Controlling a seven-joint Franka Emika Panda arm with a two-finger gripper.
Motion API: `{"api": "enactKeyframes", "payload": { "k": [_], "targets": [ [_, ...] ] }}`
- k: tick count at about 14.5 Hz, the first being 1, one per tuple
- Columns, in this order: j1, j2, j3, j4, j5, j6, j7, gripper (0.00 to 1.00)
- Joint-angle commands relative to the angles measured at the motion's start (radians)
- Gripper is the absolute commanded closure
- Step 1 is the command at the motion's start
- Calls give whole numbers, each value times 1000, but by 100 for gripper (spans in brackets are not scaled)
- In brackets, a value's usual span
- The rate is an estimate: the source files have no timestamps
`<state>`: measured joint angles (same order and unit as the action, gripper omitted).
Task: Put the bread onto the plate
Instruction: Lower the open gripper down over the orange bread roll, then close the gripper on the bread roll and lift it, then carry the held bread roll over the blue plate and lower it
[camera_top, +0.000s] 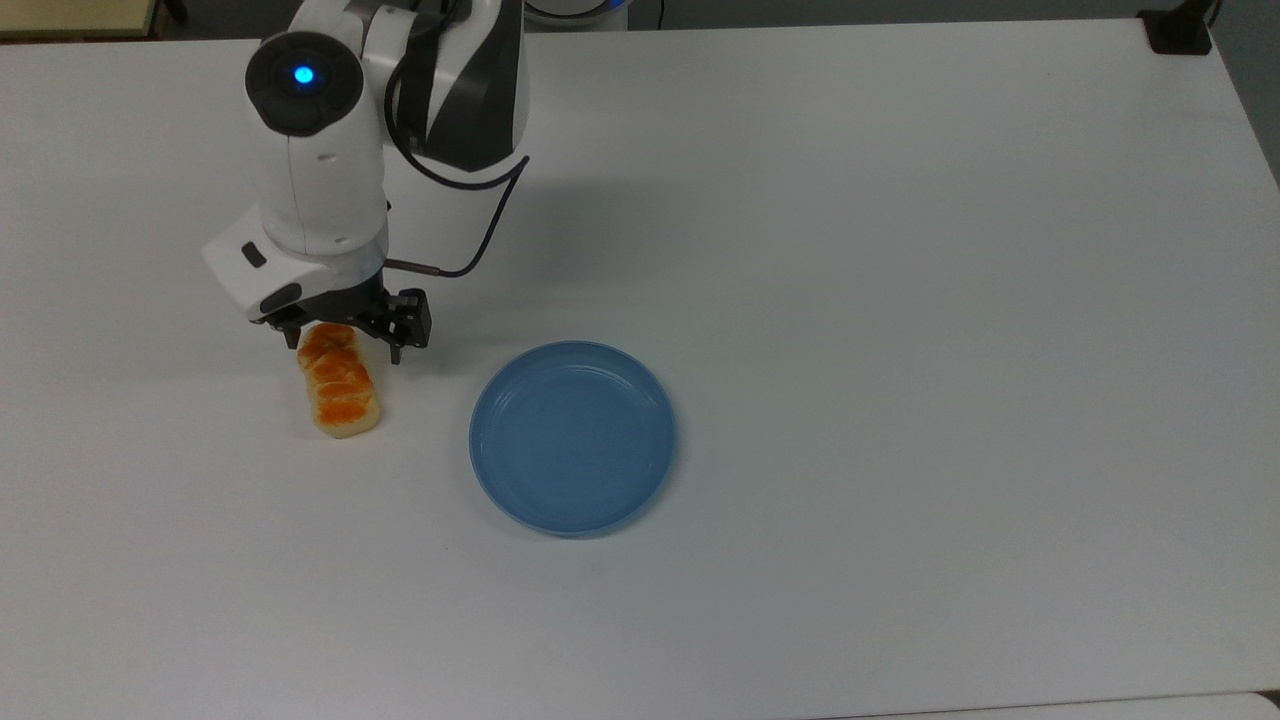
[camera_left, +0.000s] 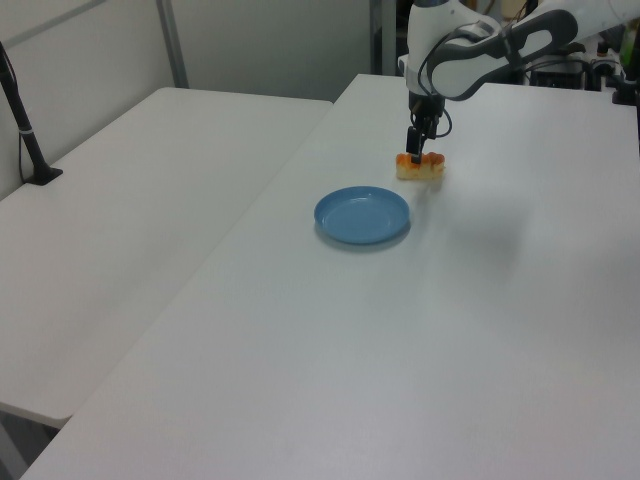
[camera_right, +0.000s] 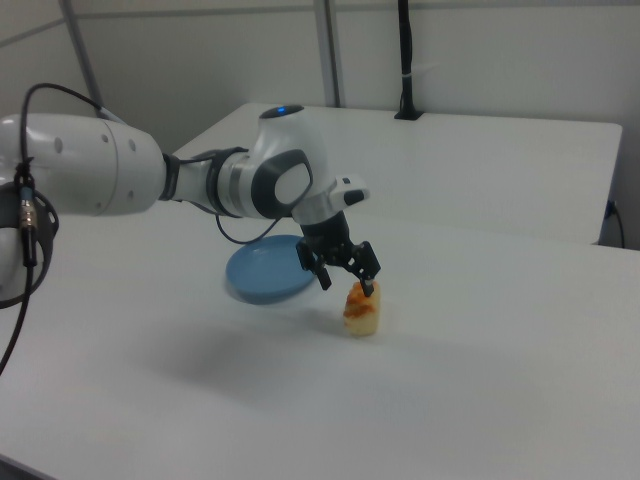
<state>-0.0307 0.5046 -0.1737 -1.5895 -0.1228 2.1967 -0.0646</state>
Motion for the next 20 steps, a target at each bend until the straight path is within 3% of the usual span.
{"api": "enactKeyframes", "payload": {
  "k": [1,4,5,8,9,15,17,20],
  "targets": [
    [3,51,-4,16,-14,52,-11,0],
    [3,80,-6,17,-29,73,11,0],
    [2,81,-4,16,-46,86,20,5],
    [3,75,-4,17,-83,89,49,77],
    [3,68,-4,17,-77,83,49,87],
    [51,-29,26,40,-70,-75,155,95],
    [86,-34,59,42,-73,-110,222,95],
    [161,-2,59,66,-72,-158,349,95]
  ]
}}
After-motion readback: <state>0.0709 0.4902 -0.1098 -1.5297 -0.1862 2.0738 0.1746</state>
